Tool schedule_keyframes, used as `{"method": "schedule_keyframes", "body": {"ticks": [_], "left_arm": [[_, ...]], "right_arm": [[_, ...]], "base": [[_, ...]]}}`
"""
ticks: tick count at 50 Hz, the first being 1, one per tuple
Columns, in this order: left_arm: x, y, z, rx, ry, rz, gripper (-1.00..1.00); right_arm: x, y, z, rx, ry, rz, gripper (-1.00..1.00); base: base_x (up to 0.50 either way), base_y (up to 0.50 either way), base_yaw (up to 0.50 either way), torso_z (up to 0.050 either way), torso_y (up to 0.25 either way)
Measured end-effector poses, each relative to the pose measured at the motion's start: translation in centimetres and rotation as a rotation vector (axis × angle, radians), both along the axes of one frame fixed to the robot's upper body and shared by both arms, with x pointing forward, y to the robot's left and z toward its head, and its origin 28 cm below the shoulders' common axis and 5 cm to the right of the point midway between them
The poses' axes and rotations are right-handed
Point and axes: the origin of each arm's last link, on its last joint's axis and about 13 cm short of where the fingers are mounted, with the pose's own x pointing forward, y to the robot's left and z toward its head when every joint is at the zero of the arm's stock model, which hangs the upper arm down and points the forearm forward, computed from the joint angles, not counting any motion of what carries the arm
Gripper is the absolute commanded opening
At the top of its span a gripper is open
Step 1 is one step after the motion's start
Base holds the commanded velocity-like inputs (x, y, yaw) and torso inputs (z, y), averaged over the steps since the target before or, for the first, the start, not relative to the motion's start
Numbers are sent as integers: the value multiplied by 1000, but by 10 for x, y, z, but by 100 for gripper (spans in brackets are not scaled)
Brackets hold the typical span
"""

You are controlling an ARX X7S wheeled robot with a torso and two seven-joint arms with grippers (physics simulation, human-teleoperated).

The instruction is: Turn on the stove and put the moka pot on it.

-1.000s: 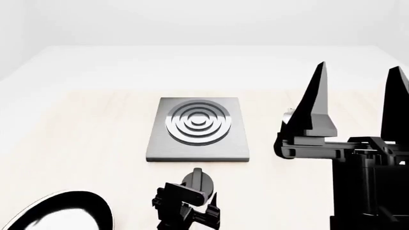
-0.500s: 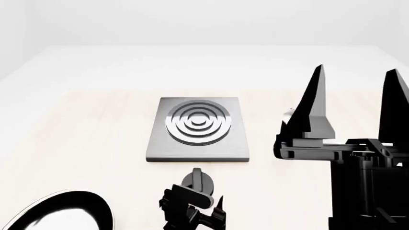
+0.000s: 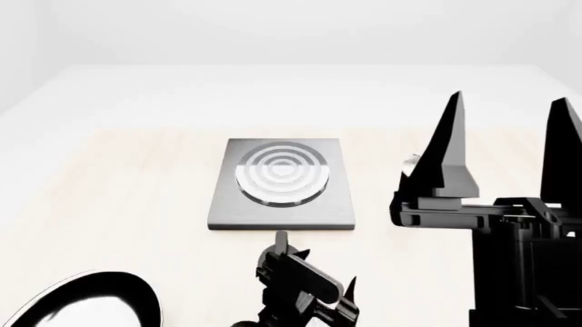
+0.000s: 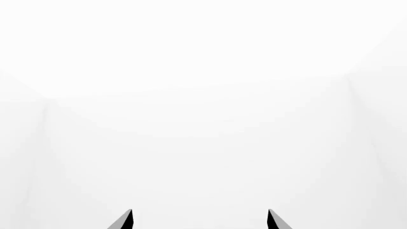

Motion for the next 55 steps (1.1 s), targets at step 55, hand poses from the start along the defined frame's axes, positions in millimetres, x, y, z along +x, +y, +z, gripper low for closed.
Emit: {"method": "schedule_keyframes", "body": {"ticks": [55], "left_arm": [[-126,102,174,-14,-1394,603,100]], "right_arm": [[69,-18,-69,-18,271,-119,100]], "base": [[0,0,0,0,0]]}}
